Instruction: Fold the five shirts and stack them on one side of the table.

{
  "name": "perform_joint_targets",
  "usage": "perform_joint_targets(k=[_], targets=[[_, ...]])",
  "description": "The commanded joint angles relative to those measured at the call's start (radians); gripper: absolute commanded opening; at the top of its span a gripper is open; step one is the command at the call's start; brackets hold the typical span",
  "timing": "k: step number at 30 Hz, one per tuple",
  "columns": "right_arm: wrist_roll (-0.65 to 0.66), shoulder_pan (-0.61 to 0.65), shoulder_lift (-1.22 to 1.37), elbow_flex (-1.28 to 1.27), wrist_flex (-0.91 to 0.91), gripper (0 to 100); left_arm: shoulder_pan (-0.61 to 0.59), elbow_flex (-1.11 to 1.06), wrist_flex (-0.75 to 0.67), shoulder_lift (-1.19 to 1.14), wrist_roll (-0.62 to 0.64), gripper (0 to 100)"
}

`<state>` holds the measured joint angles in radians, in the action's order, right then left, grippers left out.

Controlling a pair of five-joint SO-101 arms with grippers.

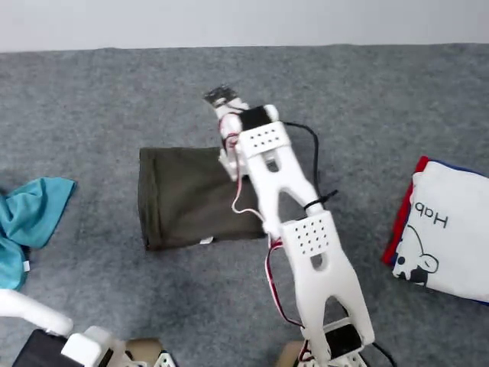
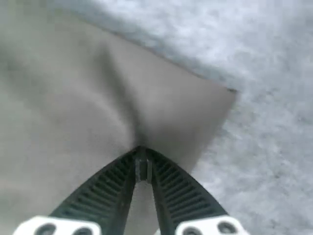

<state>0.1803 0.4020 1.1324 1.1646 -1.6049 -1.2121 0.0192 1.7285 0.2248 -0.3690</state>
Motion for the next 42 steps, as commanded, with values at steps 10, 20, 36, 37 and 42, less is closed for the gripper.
perform_joint_targets(k=[10, 20, 36, 37, 42], targets=[[-0.008, 0.038, 0.002, 0.316, -0.064, 0.9, -0.006, -0.001, 0.021, 0.038, 0.006, 3], [-0.017, 0.249, -0.028, 0.259, -0.194, 0.9, -0.021, 0.004, 0.023, 0.04, 0.005, 3], [-0.031, 0.124, -0.486, -0.459, -0.193, 0.9, -0.064, 0.005, 0.017, 0.04, 0.002, 3], [-0.051, 0.127, -0.509, -0.502, -0.191, 0.9, -0.064, 0.005, 0.017, 0.038, 0.002, 3], [-0.083, 0.125, -0.527, -0.672, -0.143, 0.9, -0.063, 0.005, 0.017, 0.038, 0.002, 3]])
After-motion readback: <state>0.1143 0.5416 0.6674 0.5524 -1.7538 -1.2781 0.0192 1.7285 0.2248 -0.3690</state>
